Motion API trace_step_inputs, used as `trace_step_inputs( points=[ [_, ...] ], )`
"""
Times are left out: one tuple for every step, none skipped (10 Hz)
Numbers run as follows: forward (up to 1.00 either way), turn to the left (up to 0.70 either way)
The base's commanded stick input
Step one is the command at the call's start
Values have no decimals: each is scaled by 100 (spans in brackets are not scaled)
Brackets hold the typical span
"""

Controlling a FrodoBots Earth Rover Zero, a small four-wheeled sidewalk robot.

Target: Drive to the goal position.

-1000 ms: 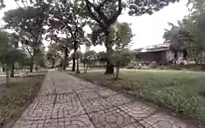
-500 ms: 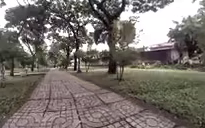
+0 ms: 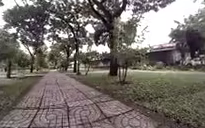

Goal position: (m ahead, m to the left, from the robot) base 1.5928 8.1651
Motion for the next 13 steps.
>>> trace_step_inputs(
  points=[
    [0, 0],
    [0, 0],
    [0, 0],
    [0, 0],
    [0, 0],
    [0, 0],
    [0, 45],
    [0, 45],
    [0, 45],
    [0, 45],
    [0, 45],
    [16, 41],
    [70, 27]
  ],
)
